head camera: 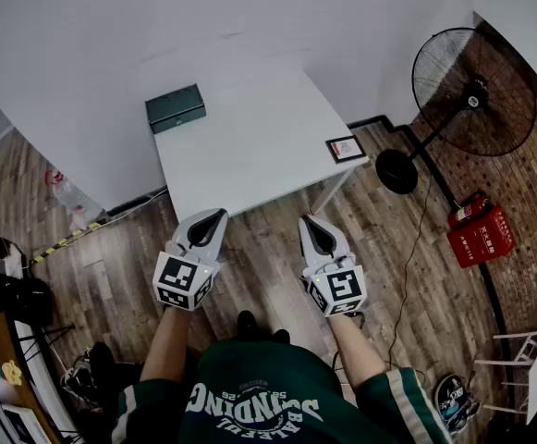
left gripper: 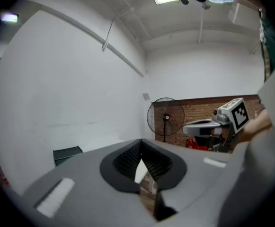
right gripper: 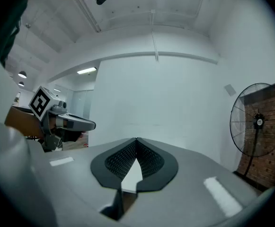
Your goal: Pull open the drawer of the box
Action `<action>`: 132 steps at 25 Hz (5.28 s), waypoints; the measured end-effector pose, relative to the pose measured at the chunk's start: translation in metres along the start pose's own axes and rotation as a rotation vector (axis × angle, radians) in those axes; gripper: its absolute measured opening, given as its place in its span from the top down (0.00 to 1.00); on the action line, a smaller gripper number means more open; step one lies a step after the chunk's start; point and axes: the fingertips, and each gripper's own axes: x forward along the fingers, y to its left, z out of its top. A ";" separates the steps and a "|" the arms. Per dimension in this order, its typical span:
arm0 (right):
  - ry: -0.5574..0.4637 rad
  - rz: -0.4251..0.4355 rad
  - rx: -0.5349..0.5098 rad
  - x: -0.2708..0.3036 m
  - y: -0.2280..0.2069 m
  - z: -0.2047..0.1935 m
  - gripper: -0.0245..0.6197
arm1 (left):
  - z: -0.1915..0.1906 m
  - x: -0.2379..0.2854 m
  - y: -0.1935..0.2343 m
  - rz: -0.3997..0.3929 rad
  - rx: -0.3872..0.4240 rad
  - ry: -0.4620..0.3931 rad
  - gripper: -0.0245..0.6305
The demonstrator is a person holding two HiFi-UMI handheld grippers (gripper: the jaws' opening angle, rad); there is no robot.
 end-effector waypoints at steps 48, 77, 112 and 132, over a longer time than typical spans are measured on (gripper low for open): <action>0.032 0.150 0.114 0.190 -0.088 -0.035 0.96 | -0.023 0.142 0.123 0.091 -0.028 0.065 0.88; 0.113 0.591 0.093 0.449 -0.167 -0.024 0.96 | -0.014 0.266 0.291 0.555 -0.194 0.110 0.88; 0.368 0.559 0.075 0.525 -0.115 -0.115 0.96 | -0.230 0.262 0.443 0.633 -0.552 0.406 0.70; 0.449 0.501 0.081 0.516 -0.129 -0.142 0.96 | -0.305 0.282 0.482 0.652 -0.863 0.433 0.74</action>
